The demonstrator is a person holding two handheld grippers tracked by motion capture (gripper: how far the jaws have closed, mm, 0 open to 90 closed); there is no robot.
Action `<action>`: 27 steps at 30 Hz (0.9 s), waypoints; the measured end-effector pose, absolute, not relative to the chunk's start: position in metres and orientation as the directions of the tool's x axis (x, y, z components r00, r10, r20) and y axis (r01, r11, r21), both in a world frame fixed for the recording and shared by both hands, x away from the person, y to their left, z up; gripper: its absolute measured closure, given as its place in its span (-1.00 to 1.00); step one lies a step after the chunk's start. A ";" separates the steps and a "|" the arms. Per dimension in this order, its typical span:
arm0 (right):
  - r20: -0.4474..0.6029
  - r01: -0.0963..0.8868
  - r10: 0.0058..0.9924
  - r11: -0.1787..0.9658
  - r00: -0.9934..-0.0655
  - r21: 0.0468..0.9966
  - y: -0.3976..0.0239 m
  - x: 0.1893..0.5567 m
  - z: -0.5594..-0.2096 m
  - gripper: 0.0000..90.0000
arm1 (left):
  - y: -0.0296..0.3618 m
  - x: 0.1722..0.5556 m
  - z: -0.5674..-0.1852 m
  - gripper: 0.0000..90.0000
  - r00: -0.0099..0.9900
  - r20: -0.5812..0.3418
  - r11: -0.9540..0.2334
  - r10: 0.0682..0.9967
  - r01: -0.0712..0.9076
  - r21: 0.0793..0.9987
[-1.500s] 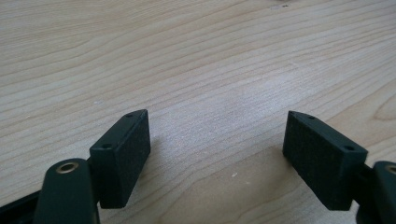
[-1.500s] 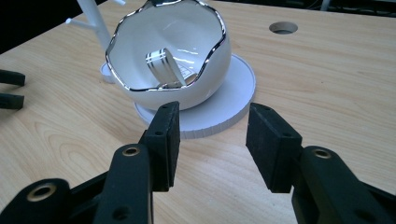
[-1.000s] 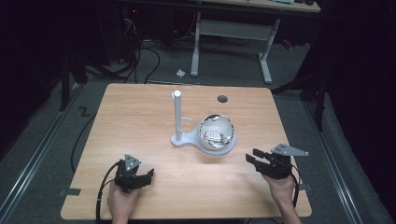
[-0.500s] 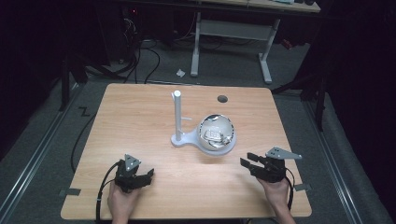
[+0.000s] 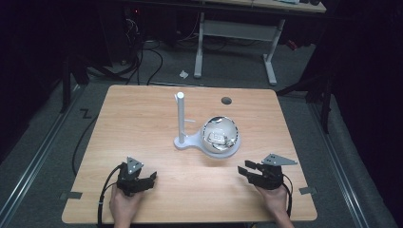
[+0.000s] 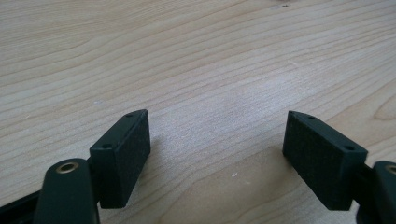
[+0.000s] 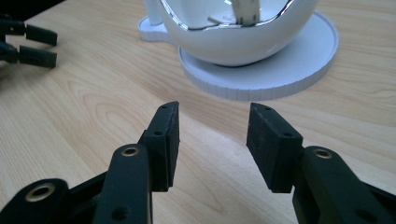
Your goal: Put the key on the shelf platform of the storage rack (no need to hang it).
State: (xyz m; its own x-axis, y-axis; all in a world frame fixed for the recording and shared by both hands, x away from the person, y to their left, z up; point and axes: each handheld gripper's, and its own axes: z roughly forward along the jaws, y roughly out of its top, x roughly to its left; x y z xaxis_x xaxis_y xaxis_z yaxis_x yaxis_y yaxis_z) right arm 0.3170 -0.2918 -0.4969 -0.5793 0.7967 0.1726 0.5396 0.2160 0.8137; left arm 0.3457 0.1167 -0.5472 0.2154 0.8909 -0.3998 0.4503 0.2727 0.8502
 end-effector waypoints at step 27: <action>0.088 0.564 0.790 0.350 -0.607 0.748 -0.259 0.318 -0.530 0.15 | 0.117 0.346 -0.547 -0.47 0.215 -0.399 0.273 0.891 0.450 0.851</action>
